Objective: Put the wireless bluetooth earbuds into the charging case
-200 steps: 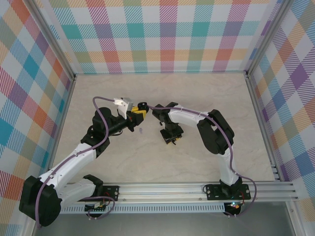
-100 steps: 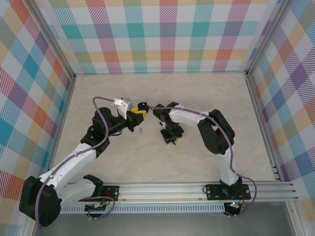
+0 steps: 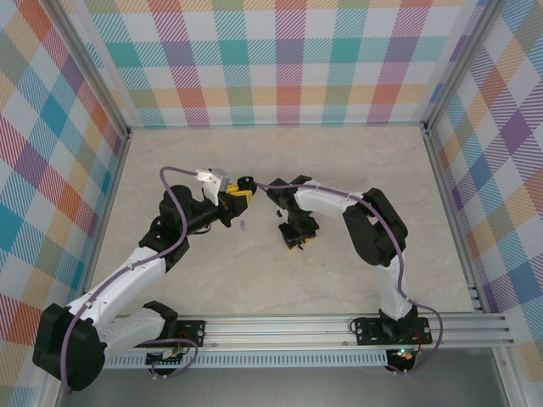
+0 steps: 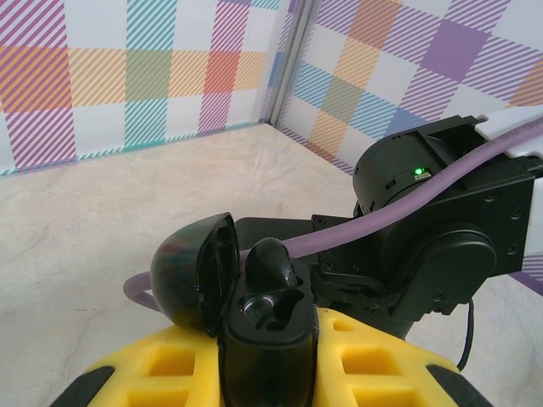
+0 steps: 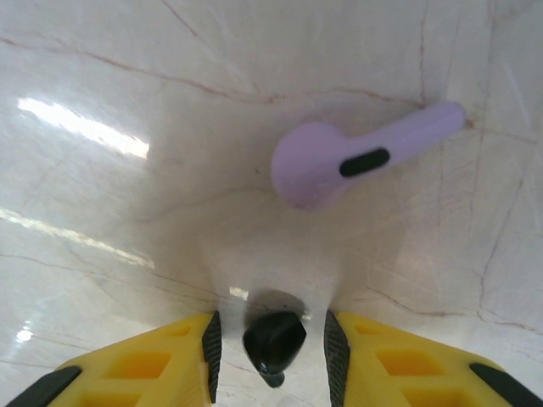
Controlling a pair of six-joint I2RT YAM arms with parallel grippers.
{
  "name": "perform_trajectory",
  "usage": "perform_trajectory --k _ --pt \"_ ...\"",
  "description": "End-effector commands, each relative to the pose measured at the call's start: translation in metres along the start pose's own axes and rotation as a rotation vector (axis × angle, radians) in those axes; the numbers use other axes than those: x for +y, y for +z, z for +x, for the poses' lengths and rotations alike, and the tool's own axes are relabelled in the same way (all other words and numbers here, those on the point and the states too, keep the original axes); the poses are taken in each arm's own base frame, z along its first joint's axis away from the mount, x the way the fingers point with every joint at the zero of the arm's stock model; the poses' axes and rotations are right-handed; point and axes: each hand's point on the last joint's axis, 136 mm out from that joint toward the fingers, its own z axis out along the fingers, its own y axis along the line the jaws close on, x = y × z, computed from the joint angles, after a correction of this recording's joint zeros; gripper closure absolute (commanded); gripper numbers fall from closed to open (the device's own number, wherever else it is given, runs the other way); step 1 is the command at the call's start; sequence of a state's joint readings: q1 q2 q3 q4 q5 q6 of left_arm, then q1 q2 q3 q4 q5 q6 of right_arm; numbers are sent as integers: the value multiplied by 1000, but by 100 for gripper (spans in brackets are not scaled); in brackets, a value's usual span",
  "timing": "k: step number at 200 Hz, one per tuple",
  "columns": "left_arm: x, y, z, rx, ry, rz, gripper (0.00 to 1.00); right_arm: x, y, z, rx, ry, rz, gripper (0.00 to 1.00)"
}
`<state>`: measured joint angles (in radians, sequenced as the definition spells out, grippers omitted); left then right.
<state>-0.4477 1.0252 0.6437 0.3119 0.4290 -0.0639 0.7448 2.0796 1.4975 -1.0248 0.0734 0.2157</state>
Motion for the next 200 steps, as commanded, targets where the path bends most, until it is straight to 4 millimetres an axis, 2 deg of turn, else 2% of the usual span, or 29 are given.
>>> perform_trajectory --k 1,51,100,169,200 --pt "-4 -5 -9 -21 -1 15 100 -6 0 23 79 -8 5 61" --pt "-4 -5 -8 -21 -3 16 100 -6 11 16 78 21 5 62" --pt "-4 -5 -7 -19 -4 17 100 -7 6 2 37 17 26 66" --pt "-4 -5 -8 -23 -1 15 100 -9 11 6 75 -25 40 65" --pt "-4 -6 -7 -24 -2 15 100 -9 14 8 85 -21 38 67"
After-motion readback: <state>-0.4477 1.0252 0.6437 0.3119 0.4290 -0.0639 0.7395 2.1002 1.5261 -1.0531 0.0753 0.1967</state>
